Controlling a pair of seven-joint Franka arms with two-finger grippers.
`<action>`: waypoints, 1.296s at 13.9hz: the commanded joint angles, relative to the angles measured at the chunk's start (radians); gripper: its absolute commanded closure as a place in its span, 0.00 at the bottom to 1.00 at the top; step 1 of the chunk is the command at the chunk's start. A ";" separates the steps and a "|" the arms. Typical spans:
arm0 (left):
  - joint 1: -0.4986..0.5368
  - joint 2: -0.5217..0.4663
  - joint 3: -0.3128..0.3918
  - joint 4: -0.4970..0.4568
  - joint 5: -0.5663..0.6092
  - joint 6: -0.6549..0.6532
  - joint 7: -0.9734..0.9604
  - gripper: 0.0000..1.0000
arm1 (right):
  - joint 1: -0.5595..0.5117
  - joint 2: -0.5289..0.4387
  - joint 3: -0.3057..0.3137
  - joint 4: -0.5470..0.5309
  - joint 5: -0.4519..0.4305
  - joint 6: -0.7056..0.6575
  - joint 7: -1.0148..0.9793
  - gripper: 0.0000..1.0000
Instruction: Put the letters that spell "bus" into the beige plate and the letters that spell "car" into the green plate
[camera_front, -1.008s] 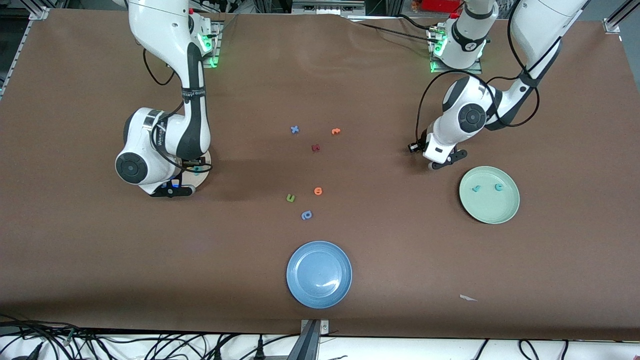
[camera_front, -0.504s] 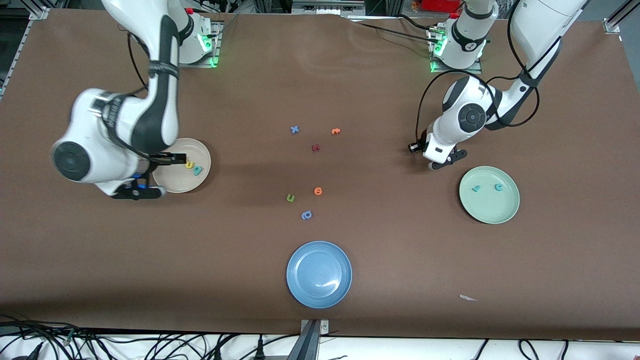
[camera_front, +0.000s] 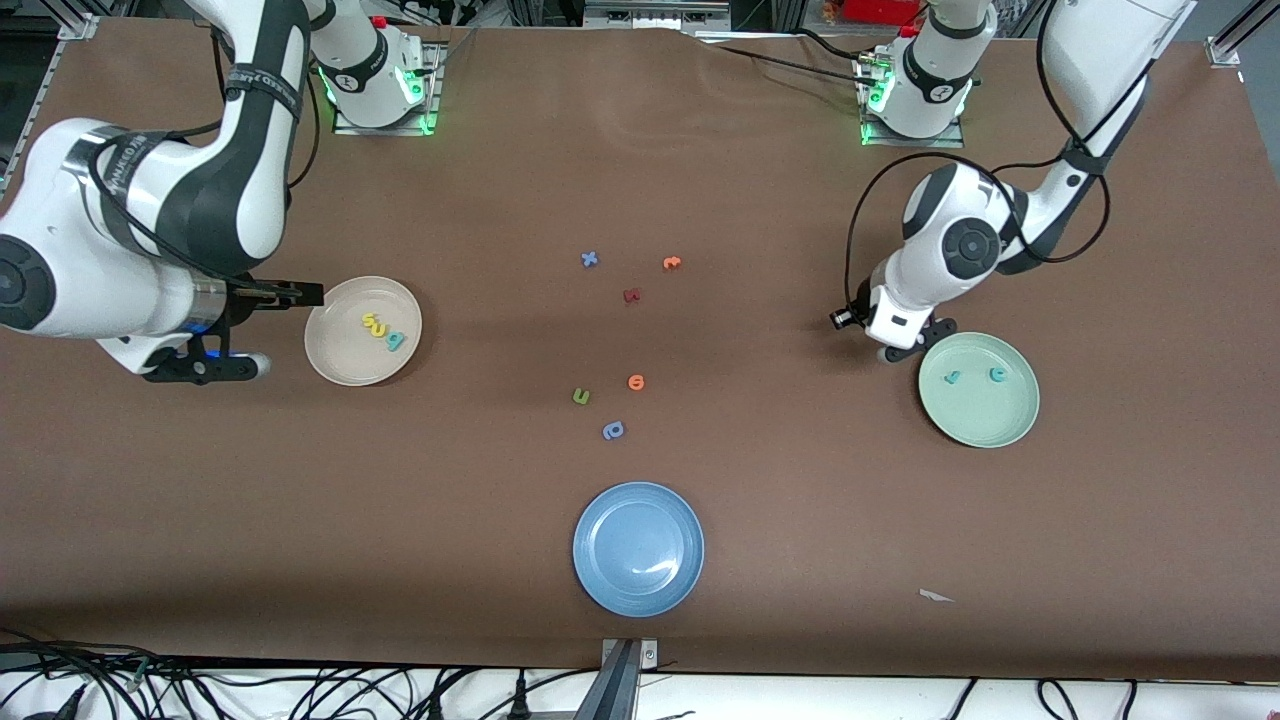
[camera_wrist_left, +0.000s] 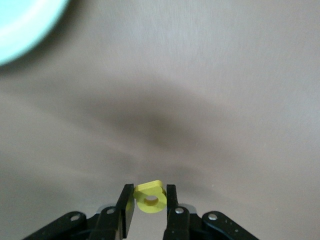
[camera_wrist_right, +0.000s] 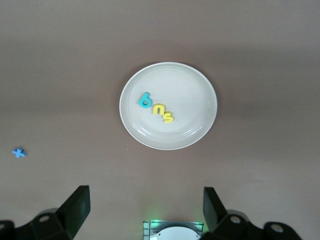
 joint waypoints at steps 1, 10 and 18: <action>0.050 -0.013 0.002 0.128 0.027 -0.172 0.035 0.78 | -0.158 -0.117 0.213 0.027 -0.112 0.003 -0.007 0.00; 0.235 0.074 0.060 0.323 0.038 -0.324 0.448 0.78 | -0.618 -0.421 0.804 0.015 -0.478 0.117 0.135 0.00; 0.230 0.148 0.065 0.382 0.190 -0.333 0.436 0.01 | -0.995 -0.642 1.113 -0.088 -0.576 0.166 0.156 0.00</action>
